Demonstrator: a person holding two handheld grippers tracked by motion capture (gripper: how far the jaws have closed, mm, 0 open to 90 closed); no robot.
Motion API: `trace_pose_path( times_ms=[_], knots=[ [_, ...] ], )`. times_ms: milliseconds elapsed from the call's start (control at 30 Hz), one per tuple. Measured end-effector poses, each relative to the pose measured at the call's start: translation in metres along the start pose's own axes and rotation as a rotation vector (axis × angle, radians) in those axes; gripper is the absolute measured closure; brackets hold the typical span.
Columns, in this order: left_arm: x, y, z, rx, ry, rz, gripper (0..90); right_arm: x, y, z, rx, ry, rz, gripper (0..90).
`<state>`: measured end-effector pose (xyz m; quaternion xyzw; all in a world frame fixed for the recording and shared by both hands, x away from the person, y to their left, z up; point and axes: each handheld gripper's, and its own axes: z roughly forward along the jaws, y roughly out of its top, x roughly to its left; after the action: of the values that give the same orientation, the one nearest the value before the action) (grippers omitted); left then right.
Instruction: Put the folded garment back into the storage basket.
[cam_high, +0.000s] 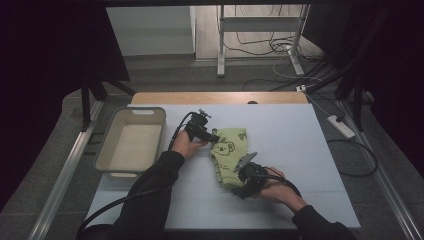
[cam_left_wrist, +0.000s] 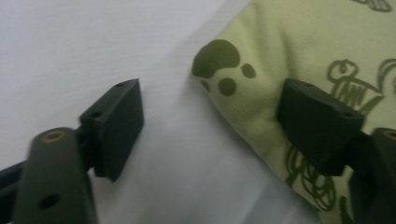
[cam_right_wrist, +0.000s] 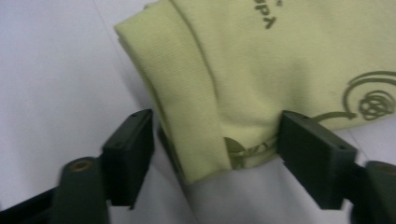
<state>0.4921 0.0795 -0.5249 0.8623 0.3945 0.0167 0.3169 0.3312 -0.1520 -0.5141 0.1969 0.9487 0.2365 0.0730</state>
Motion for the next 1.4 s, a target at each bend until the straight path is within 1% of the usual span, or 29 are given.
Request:
trace_pose_path(
  times_ms=[33,67,100,133,233,300,400,500,567,667,733,767,867,1000,1100,1167,1267,1400],
  knots=[
    [0.000,0.000,0.000,0.001,-0.012,0.001,28.5,-0.001,0.000,-0.001,0.000,-0.005,0.002,35.9],
    [-0.001,0.000,-0.001,-0.001,-0.024,-0.001,36.7,-0.003,0.000,-0.002,-0.002,-0.007,0.001,40.8],
    [-0.001,0.000,-0.001,-0.002,-0.036,-0.005,36.7,-0.003,0.000,-0.002,-0.002,-0.007,0.001,40.8],
    [-0.001,0.000,-0.001,-0.002,-0.048,-0.006,40.4,-0.004,0.000,-0.002,-0.002,-0.009,0.000,42.7],
    [-0.001,0.000,-0.001,0.002,-0.091,-0.014,50.8,-0.005,0.001,-0.003,-0.002,-0.018,0.006,53.0],
    [0.000,0.000,-0.001,0.007,-0.113,-0.018,56.1,-0.006,0.002,-0.003,-0.006,-0.024,0.005,60.2],
    [-0.002,0.001,-0.001,0.008,-0.130,-0.011,65.8,-0.008,0.004,-0.003,-0.004,-0.033,0.008,68.6],
    [-0.004,0.002,-0.002,0.018,-0.119,-0.003,68.9,-0.009,0.005,-0.003,0.000,-0.030,0.005,73.2],
    [-0.007,0.004,-0.002,0.022,-0.101,0.008,70.4,-0.011,0.006,-0.003,0.003,-0.023,0.011,74.8],
    [-0.012,0.004,-0.003,0.018,-0.067,0.035,72.8,-0.013,0.007,-0.004,0.009,-0.004,0.017,76.1],
    [-0.013,0.003,-0.003,0.009,-0.056,0.042,74.0,-0.015,0.008,-0.004,0.014,0.010,0.033,76.7],
    [-0.014,0.003,-0.003,0.006,-0.048,0.055,74.5,-0.015,0.008,-0.004,0.011,0.015,0.038,76.9],
    [-0.018,0.003,-0.004,0.004,-0.023,0.079,75.6,-0.016,0.008,-0.005,0.009,0.022,0.027,77.2],
    [-0.023,0.004,-0.004,0.002,0.009,0.112,76.7,-0.015,0.010,-0.008,-0.012,0.038,0.030,77.6],
    [-0.027,0.005,-0.005,-0.001,0.035,0.133,77.6,-0.015,0.011,-0.011,-0.029,0.051,0.053,77.8],
    [-0.030,0.006,-0.006,-0.006,0.052,0.151,77.9,-0.015,0.012,-0.013,-0.039,0.055,0.055,77.9],
    [-0.033,0.008,-0.008,-0.016,0.068,0.173,78.1,-0.014,0.014,-0.015,-0.047,0.056,0.051,78.0],
    [-0.037,0.010,-0.014,-0.023,0.085,0.201,78.2,-0.012,0.016,-0.019,-0.073,0.057,0.054,78.0]
  ],
)
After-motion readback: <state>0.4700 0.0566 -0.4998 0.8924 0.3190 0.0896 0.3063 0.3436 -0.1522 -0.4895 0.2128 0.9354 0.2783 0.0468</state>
